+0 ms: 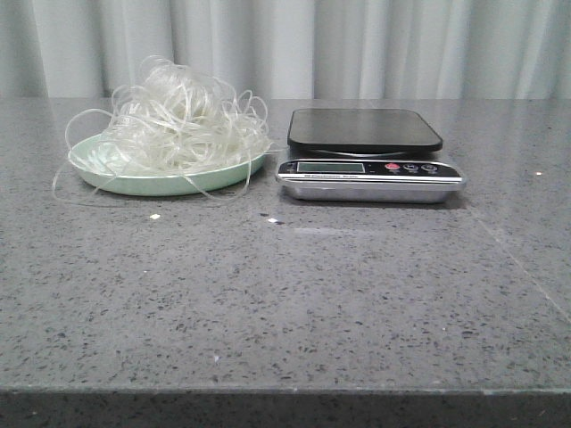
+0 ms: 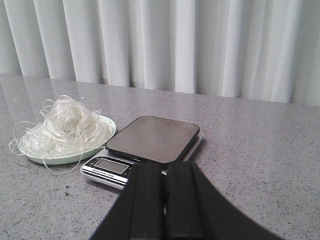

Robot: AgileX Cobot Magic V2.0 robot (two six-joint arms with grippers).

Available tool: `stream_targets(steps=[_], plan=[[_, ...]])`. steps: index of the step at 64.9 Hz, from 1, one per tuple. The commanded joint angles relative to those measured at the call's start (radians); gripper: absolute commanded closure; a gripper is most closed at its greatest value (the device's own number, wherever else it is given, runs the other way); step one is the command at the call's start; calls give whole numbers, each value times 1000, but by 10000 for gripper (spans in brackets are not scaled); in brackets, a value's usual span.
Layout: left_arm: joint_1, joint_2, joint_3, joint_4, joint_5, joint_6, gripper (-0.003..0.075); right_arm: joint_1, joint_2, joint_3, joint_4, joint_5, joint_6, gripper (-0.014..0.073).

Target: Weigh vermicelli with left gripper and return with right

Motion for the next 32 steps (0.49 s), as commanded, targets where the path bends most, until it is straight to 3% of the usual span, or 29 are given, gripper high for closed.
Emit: stream_targets(steps=[1, 8, 15, 32], plan=[[3, -11, -23, -4, -78, -7, 586, -5, 11, -27, 2, -75, -12, 436], [27, -11, -1, 14, -96, -7, 586, -5, 11, -27, 2, -75, -12, 436], [119, -11, 67, 14, -190, -7, 586, -5, 11, -27, 2, -75, -12, 436], [413, -11, 308, 14, -620, -7, 586, -5, 11, -27, 2, -75, -12, 436]])
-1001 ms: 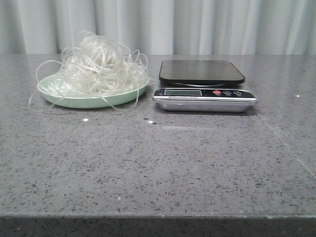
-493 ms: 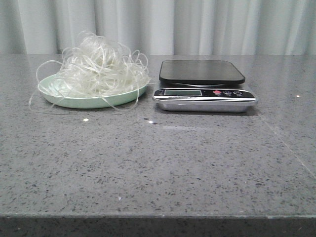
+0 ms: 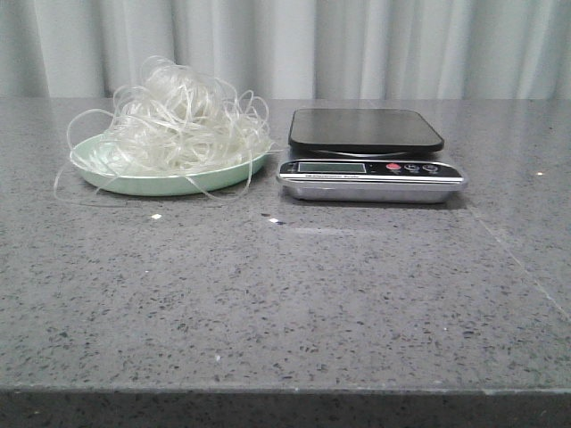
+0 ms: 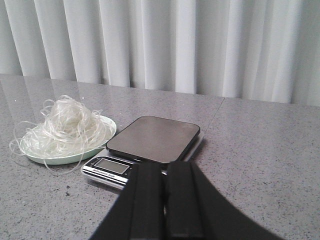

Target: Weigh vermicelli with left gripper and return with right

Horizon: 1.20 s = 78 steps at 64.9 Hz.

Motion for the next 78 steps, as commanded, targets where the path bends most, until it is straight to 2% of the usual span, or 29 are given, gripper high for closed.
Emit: stream_targets(steps=[1, 9, 22, 27, 34, 53, 78], plan=[[102, -11, 53, -1, -259, -7, 586, -5, 11, -27, 2, -75, -11, 436], [244, -11, 136, -20, -403, -7, 586, -5, 11, -27, 2, -75, -11, 436], [442, -11, 133, -20, -386, -7, 586, -5, 11, -27, 2, -75, -11, 436], [475, -14, 133, -20, -386, -7, 586, -5, 11, -27, 2, -75, -11, 436], [436, -22, 133, -18, -386, -7, 586, -5, 11, -27, 2, -75, -11, 436], [149, -22, 133, 14, -341, -7, 586, -5, 11, -27, 2, -75, -11, 436], [174, -20, 133, -2, -326, -7, 586, -5, 11, -27, 2, -75, -11, 436]])
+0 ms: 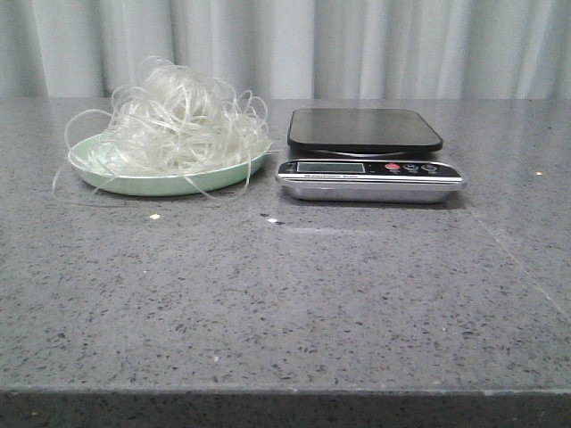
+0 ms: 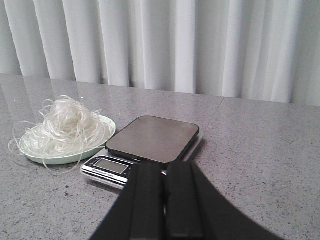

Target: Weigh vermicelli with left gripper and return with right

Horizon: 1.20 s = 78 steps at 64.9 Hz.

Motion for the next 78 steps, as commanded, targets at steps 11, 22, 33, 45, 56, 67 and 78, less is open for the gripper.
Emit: stream_targets(steps=[11, 22, 33, 45, 56, 67, 78], plan=[[10, -20, 7, -9, -72, -7, 586, -5, 11, -27, 2, -75, -11, 436], [10, -20, 7, -9, -72, -7, 586, -5, 11, -27, 2, -75, -11, 436], [10, -20, 7, -9, -72, -7, 586, -5, 11, -27, 2, -75, -11, 436], [10, -20, 7, -9, -72, -7, 586, -43, 11, -11, -38, -74, -11, 436], [10, -20, 7, -9, -72, -7, 586, -160, 11, 81, -65, -157, -11, 436], [10, -20, 7, -9, -72, -7, 586, -231, 11, 236, -64, -381, 1, 436], [10, -20, 7, -9, -72, -7, 586, -234, -33, 320, -64, -490, 11, 436]])
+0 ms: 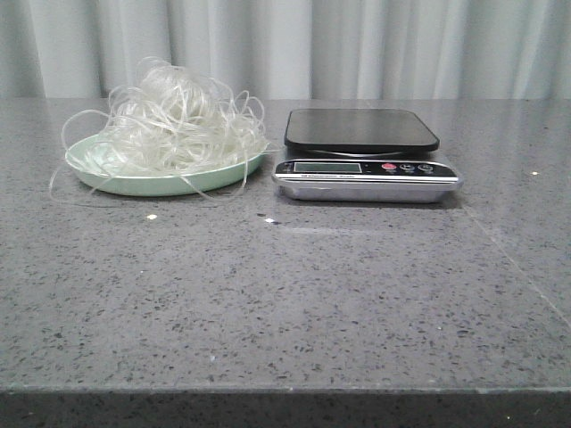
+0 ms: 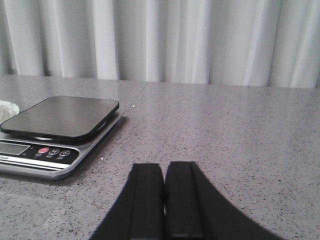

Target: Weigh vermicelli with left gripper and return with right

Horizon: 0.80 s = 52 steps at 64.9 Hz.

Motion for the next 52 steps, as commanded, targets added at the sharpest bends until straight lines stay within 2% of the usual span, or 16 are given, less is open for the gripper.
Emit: stream_targets(steps=[1, 14, 52], plan=[[2, -20, 7, -9, -72, -7, 586, -7, -33, 7, -13, -131, 2, 436], [2, -20, 7, -9, -72, -7, 586, -7, -140, 7, -14, -52, 2, 436], [2, -20, 7, -9, -72, -7, 586, -7, -137, 7, -14, -48, 2, 436]])
